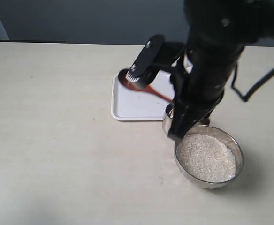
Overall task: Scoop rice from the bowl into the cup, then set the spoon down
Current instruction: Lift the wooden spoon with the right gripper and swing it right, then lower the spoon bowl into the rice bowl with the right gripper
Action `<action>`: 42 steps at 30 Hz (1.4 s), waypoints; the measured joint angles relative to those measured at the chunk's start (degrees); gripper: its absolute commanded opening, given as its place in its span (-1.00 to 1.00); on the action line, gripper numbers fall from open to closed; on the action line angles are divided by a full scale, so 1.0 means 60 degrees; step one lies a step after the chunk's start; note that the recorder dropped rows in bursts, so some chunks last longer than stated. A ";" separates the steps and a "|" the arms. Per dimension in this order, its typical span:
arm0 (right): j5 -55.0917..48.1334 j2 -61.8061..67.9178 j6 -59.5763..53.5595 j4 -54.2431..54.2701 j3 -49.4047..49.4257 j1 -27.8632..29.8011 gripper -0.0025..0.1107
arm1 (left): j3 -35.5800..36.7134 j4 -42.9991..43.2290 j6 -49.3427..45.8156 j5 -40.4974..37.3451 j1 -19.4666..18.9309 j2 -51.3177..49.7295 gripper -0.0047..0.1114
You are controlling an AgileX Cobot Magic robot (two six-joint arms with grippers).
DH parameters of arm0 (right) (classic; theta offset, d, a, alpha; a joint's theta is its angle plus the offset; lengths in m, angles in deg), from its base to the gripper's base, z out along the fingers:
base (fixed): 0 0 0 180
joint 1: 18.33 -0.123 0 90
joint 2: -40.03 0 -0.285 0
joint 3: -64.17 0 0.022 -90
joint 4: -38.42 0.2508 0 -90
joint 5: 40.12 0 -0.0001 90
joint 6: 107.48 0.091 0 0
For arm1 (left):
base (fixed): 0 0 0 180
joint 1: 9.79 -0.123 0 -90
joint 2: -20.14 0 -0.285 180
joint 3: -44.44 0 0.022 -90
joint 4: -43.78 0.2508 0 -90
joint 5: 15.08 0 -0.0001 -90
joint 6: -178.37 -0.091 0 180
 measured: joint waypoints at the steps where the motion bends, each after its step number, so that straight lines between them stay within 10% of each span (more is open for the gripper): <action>1: -0.0017 -0.0347 0.0297 -0.0480 0.0022 0.0000 -0.96 | 0.0000 0.0000 0.0000 0.0000 0.0000 0.0000 -0.91; 20: -0.0154 -0.2359 0.0980 -0.3381 0.3590 0.1376 -0.96 | 0.0000 0.0000 0.0000 0.0000 0.0000 0.0000 -0.91; 42: -0.0168 -0.2397 -0.1710 -0.5537 0.5230 0.0885 -0.96 | 0.0000 0.0000 0.0000 0.0000 0.0000 0.0000 -0.91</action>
